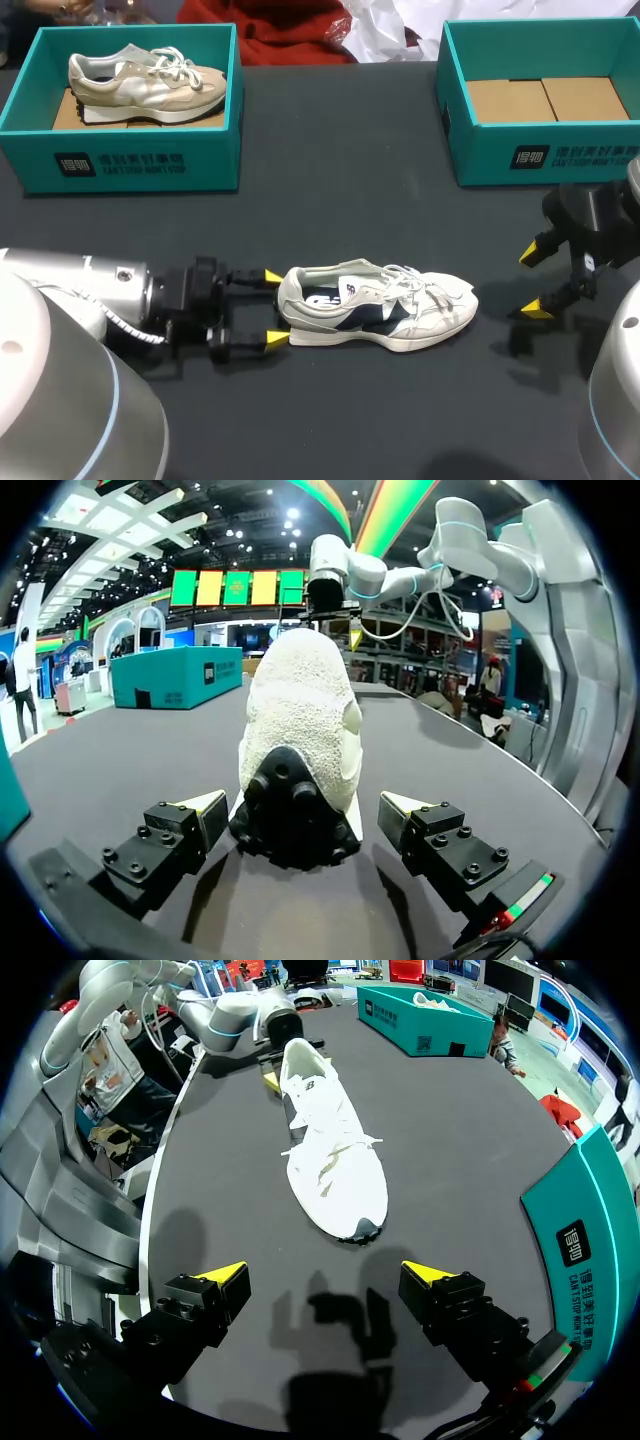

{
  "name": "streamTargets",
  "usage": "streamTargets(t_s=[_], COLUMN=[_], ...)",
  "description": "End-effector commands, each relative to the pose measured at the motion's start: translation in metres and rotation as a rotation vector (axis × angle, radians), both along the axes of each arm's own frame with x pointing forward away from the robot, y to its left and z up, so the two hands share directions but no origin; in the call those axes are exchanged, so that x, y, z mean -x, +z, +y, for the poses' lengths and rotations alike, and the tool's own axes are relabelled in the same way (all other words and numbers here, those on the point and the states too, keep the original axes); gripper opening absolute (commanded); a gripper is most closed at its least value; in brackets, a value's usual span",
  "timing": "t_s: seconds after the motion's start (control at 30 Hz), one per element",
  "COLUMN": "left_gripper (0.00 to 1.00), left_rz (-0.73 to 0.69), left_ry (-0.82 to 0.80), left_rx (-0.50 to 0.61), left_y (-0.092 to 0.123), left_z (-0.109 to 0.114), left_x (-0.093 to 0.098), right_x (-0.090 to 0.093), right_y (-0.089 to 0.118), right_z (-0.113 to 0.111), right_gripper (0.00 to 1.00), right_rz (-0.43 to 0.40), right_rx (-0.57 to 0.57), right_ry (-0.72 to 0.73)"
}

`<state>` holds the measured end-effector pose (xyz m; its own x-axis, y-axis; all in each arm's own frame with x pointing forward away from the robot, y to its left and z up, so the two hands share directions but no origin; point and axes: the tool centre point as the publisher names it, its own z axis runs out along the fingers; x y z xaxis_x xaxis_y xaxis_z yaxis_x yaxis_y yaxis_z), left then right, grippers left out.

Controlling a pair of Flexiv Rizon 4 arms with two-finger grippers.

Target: Take the shoe out of the shoebox, open the shoe tongue, remove and reinsert the insole, then place the shoe into the shoebox

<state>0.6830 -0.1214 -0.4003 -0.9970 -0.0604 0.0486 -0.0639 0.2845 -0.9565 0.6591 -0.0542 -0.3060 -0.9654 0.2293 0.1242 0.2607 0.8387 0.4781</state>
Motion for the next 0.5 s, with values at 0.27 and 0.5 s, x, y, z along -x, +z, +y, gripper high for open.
streamTargets(t_s=[0.27, 0.5], left_gripper=[1.00, 1.00], left_rz=[0.009, 0.010], left_ry=[-0.041, -0.052], left_rx=[-0.004, -0.003], left_y=[-0.006, -0.007], left_z=[-0.012, -0.020], left_x=[-0.005, -0.005], right_x=[0.002, 0.002], right_y=[0.000, 0.000], right_z=[0.000, 0.000], right_gripper=[1.00, 1.00], right_rz=[-0.003, -0.003], right_rx=[0.003, 0.003], right_ry=[-0.002, -0.002])
